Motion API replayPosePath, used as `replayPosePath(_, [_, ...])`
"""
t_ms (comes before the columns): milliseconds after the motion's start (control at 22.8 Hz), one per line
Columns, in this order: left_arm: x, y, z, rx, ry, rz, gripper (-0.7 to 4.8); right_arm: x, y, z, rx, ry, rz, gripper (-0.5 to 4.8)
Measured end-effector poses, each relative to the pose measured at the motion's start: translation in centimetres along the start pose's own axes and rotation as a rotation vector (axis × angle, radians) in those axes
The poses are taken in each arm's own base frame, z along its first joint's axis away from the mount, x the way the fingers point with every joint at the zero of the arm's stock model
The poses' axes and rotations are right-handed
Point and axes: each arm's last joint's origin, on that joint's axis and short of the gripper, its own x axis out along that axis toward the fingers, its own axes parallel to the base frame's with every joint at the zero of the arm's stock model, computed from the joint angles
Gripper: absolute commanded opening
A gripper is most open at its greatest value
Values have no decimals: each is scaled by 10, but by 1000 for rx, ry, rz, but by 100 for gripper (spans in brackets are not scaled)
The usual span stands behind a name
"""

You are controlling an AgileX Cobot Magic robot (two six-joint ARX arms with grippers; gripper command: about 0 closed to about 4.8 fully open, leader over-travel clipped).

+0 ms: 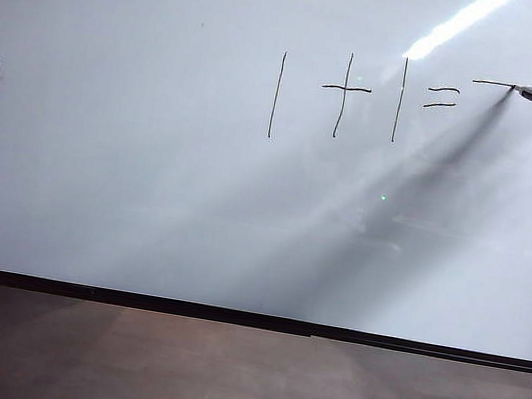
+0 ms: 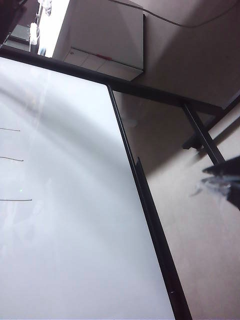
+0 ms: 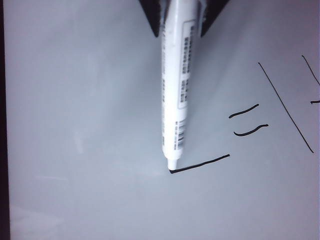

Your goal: Reach to the right to find the marker pen, pick it up, and write the answer to the math problem on the whiteboard.

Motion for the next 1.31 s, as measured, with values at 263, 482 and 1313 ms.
replayPosePath(263, [0, 0, 0, 0, 0, 0, -4, 4, -5, -10, 13, 32, -2, -9])
replayPosePath(482, [0, 0, 0, 0, -1, 0, -5, 4, -8, -18, 16, 60, -11, -9])
replayPosePath(1313, [0, 0, 0, 0, -1, 0, -5, 10, 24, -53, 56, 169, 93, -9])
